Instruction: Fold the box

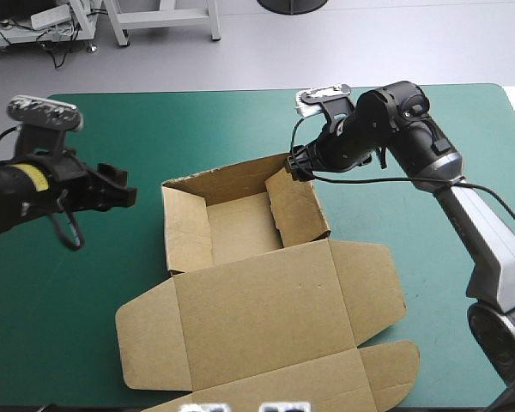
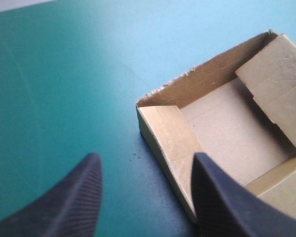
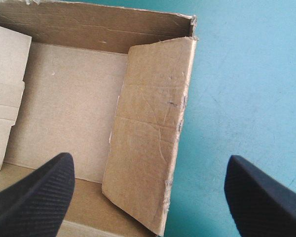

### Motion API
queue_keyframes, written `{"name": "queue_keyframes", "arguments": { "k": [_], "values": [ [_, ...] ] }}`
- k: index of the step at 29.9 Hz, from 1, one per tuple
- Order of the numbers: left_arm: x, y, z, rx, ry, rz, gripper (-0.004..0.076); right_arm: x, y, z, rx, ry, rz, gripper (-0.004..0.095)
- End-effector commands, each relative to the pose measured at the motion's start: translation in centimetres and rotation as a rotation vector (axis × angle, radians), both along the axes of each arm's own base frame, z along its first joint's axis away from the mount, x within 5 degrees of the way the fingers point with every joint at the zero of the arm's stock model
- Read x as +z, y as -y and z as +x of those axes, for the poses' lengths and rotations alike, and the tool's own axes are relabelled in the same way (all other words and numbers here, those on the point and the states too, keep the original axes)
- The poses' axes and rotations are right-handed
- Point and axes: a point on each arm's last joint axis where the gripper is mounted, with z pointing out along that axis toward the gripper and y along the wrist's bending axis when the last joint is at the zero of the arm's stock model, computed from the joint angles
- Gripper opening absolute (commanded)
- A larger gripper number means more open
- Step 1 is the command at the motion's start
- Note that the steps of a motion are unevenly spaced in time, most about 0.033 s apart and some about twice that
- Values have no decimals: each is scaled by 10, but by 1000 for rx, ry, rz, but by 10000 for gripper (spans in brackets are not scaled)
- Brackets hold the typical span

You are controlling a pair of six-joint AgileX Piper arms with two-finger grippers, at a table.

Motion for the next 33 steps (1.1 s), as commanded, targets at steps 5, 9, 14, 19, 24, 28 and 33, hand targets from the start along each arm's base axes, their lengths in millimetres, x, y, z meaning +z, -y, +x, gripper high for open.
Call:
{"name": "queue_keyframes", "arguments": {
  "k": [5, 9, 14, 19, 24, 28, 33],
  "values": [
    [10, -33, -87, -56, 147, 24, -6, 27, 7, -15, 30, 72, 28, 741],
    [-1, -42, -116, -65, 173, -13, -9, 21, 5, -11, 28, 62, 14, 739],
    [-23, -44, -136, -96, 151, -57, -9, 2, -3, 3, 28, 11, -7, 739],
    [-48, -44, -135, -96, 88, -36, -9, -28, -12, 22, 26, -51, -46, 737],
    [-68, -40, -126, -97, 13, -14, -9, -60, -20, 42, 20, -96, -92, 737],
    [-76, -39, -124, -97, -13, -5, -9, -84, -26, 54, 19, -132, -110, 727],
    [-76, -39, -124, -97, -14, -5, -9, -109, -33, 63, 22, -192, -114, 541]
  ]
}}
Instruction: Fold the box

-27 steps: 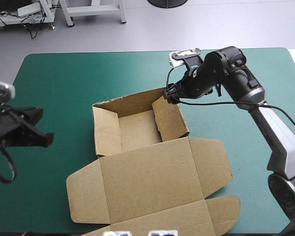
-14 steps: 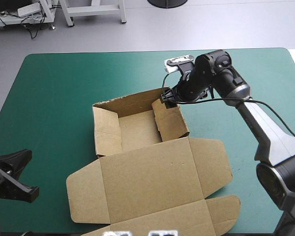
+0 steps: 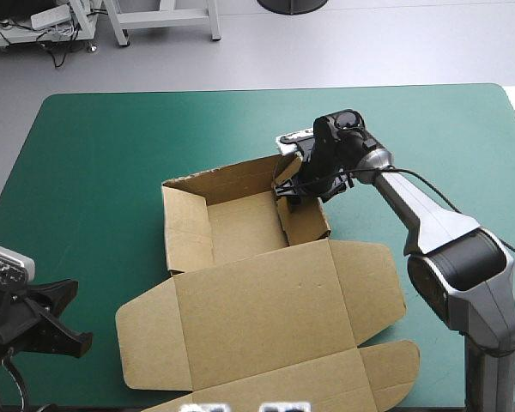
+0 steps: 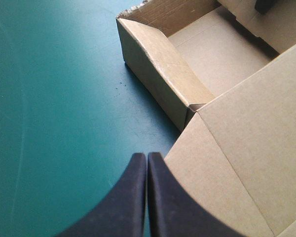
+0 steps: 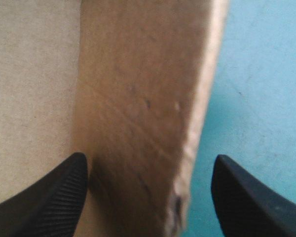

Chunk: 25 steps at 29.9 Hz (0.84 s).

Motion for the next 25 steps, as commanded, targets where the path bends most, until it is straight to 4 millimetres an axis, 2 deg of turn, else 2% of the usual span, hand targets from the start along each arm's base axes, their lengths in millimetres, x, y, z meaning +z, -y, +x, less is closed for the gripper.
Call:
{"name": "queue_keyframes", "arguments": {
  "k": [1, 7, 12, 16, 19, 22, 25],
  "values": [
    [1, 0, -2, -1, -38, 2, -9, 20, 0, 0, 3, 59, 40, 488],
    [1, 0, -2, -1, -38, 2, -9, 18, -1, 1, 59, 71, 24, -17],
    [1, 0, -2, -1, -38, 2, -9, 25, 6, 4, 96, 107, -60, -20],
    [1, 0, -2, -1, -38, 2, -9, 35, 19, 10, 104, 185, -166, -20],
    [1, 0, -2, -1, -38, 2, -9, 45, 34, 19, 61, 212, -155, -20],
    [1, 0, -2, -1, -38, 2, -9, 54, 60, 30, -5, 236, -151, -20],
    [1, 0, -2, -1, -38, 2, -9, 61, 103, 43, -106, 243, -151, -20]
  ]
}}
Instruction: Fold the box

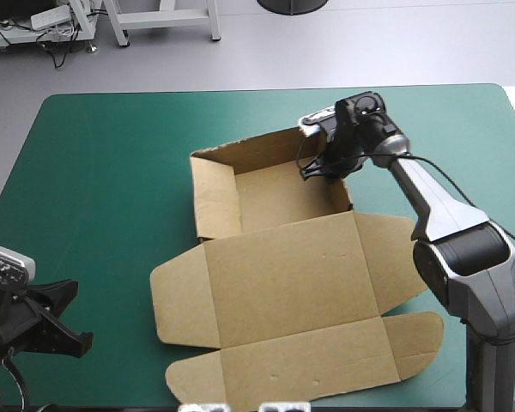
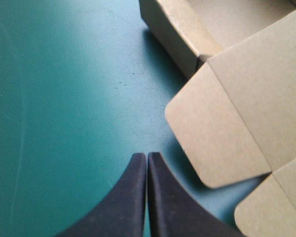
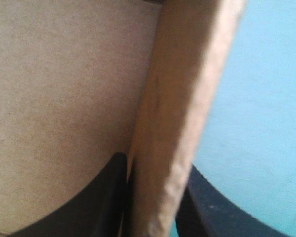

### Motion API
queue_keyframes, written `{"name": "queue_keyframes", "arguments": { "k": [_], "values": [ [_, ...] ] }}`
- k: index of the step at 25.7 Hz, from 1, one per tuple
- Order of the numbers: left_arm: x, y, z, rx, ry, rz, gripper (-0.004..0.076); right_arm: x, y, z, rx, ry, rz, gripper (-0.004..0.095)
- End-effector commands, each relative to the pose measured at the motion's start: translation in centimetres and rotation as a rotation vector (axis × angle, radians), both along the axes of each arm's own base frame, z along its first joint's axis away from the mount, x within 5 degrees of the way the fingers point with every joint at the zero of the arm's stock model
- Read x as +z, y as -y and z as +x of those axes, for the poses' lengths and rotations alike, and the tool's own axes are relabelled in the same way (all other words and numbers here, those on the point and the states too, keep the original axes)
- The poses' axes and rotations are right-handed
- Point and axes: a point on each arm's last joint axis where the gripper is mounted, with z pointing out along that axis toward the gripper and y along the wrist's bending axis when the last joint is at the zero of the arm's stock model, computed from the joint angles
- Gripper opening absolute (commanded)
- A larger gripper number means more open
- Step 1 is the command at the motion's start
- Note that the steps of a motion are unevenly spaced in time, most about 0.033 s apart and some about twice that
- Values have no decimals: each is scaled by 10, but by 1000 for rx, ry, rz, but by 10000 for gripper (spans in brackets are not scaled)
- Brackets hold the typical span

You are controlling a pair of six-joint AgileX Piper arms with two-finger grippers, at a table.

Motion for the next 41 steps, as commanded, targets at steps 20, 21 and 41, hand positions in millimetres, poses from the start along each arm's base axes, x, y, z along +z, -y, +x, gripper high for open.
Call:
{"name": "queue_keyframes", "arguments": {
  "k": [20, 21, 41],
  "values": [
    [2, -3, -1, 19, -24, 32, -9, 46, 354, -30, -794, 137, 204, -19],
    [2, -3, -1, 19, -24, 32, -9, 47, 355, -31, -800, 141, 236, -18],
    [2, -4, -1, 21, -20, 46, -9, 52, 354, -36, -809, 137, 227, 706]
  ]
}}
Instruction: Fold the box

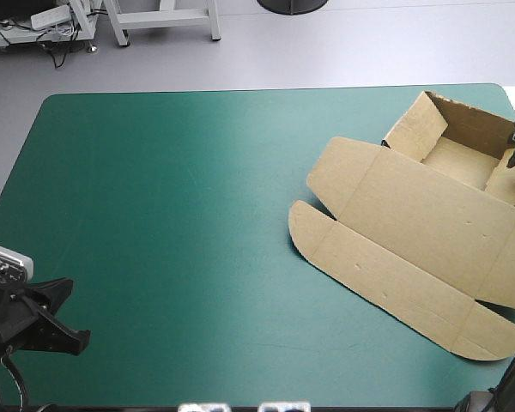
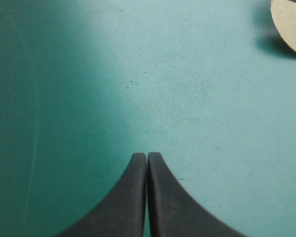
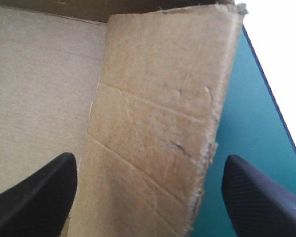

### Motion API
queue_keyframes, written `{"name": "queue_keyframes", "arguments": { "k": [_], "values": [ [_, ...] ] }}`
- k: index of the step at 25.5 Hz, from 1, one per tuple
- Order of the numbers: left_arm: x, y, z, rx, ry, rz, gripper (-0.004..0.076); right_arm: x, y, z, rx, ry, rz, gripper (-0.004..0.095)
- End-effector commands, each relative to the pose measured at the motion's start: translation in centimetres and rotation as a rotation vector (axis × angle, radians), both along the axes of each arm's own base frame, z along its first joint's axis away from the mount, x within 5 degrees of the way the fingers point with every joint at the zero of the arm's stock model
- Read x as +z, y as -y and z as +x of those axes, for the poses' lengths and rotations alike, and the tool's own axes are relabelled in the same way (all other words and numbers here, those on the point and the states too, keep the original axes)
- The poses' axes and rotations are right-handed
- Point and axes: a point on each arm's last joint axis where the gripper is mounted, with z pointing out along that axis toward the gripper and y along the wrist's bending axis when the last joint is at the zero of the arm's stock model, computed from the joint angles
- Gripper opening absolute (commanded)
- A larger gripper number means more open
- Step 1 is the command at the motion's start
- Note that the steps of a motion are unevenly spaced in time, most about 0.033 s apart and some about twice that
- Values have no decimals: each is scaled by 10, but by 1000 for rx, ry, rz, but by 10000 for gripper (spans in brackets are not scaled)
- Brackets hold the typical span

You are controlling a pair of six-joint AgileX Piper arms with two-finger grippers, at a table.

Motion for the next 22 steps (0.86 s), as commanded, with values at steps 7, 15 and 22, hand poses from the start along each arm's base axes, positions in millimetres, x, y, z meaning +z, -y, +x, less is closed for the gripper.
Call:
{"name": "queue_keyframes", "arguments": {
  "k": [7, 15, 22],
  "values": [
    [3, -1, -2, 2, -29, 12, -9, 88, -21, -34, 53, 188, -91, -23],
    [3, -1, -2, -8, -26, 24, -9, 114, -31, -47, 76, 256, -105, -18],
    [2, 0, 6, 4, 6, 39, -9, 150, -89, -52, 203, 404, -7, -18]
  ]
}}
